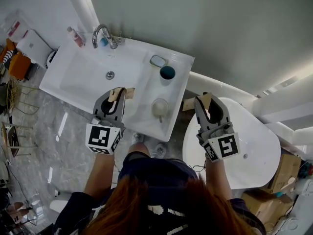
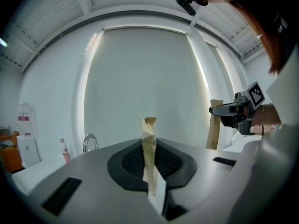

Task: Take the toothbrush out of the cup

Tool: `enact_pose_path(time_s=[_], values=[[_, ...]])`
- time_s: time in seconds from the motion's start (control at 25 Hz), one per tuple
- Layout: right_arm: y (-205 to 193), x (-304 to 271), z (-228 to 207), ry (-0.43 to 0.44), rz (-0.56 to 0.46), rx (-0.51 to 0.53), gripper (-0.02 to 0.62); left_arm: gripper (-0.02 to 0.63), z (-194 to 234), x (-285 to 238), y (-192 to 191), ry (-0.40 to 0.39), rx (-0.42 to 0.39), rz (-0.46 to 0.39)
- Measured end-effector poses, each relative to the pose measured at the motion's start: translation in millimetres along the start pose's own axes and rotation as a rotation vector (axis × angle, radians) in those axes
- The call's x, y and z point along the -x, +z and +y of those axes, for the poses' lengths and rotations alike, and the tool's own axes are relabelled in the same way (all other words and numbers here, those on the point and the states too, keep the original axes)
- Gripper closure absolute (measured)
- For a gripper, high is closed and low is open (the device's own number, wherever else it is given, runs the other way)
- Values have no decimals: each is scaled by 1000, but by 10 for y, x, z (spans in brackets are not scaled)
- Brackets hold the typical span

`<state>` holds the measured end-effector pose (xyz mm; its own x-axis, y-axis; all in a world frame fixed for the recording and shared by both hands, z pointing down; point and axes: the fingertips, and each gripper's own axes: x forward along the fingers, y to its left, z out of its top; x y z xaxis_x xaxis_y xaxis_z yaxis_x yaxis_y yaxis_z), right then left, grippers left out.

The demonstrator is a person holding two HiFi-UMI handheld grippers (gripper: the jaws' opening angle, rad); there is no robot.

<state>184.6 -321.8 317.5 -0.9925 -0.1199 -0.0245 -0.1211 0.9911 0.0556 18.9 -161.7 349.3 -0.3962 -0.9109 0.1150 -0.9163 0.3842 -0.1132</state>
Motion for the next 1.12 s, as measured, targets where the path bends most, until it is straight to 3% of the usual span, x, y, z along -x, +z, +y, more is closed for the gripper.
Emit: enact_pose_path(time_s=[1.12], values=[[-93,128,167,-17,26,39,479,572,-14,210,-193,-2,29,21]])
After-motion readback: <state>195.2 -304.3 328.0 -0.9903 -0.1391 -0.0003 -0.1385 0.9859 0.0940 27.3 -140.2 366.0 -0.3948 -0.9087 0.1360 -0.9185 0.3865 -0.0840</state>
